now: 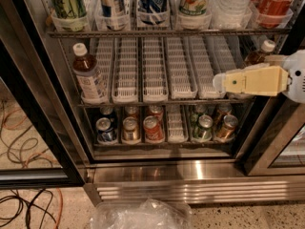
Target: Pick green can from bottom shelf of fridge
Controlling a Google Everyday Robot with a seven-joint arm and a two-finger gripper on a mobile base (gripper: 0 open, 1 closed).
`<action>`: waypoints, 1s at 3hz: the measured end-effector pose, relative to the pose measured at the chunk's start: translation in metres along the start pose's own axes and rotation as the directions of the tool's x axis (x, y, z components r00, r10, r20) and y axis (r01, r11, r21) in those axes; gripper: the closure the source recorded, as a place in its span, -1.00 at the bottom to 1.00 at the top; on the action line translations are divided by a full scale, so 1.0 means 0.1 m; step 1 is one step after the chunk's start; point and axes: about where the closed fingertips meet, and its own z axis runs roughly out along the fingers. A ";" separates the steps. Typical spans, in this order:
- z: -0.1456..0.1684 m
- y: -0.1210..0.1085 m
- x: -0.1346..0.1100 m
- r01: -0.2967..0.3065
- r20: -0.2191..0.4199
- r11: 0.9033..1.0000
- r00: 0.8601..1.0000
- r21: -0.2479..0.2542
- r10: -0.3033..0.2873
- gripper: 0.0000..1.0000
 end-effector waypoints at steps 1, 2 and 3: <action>0.19 0.08 0.15 -0.035 0.021 0.999 0.999 -0.023 0.035 -1.00; 0.49 0.23 0.43 -0.076 0.074 0.997 0.994 -0.025 0.078 -1.00; 0.93 0.44 0.73 -0.056 0.108 0.998 0.992 -0.030 0.059 -1.00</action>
Offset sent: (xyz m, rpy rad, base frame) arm 0.0163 0.0808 -0.1084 0.1883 -0.0823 -0.0857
